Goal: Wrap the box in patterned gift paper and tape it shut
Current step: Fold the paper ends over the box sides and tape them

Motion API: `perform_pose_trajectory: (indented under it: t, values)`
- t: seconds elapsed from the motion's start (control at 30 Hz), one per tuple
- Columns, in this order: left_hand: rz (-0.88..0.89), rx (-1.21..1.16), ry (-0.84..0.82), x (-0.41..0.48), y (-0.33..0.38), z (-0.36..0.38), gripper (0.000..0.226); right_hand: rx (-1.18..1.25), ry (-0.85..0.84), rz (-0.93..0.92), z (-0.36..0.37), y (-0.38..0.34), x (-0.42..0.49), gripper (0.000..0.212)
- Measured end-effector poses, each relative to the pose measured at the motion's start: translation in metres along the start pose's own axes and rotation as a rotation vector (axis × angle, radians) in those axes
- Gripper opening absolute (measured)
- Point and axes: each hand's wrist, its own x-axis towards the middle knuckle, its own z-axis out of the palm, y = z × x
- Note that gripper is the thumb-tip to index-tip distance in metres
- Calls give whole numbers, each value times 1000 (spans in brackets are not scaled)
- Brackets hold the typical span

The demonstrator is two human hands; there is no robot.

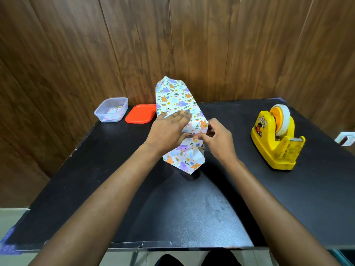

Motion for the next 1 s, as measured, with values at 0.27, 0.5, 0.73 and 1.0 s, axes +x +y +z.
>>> perform_pose_trajectory:
  t: [0.27, 0.5, 0.73, 1.0]
  values:
    - [23, -35, -87, 0, -4, -4, 64, 6, -135, 0, -16, 0, 2, 23]
    - [20, 8, -120, -2, -3, -8, 79, 31, 175, -2, -48, -10, -14, 19]
    - [7, 44, -137, -5, -3, -12, 86, -718, 423, 440, -145, 13, -26, 41]
    - [5, 71, -129, -4, 3, -12, 87, -139, 297, 665, -182, 26, -2, 31]
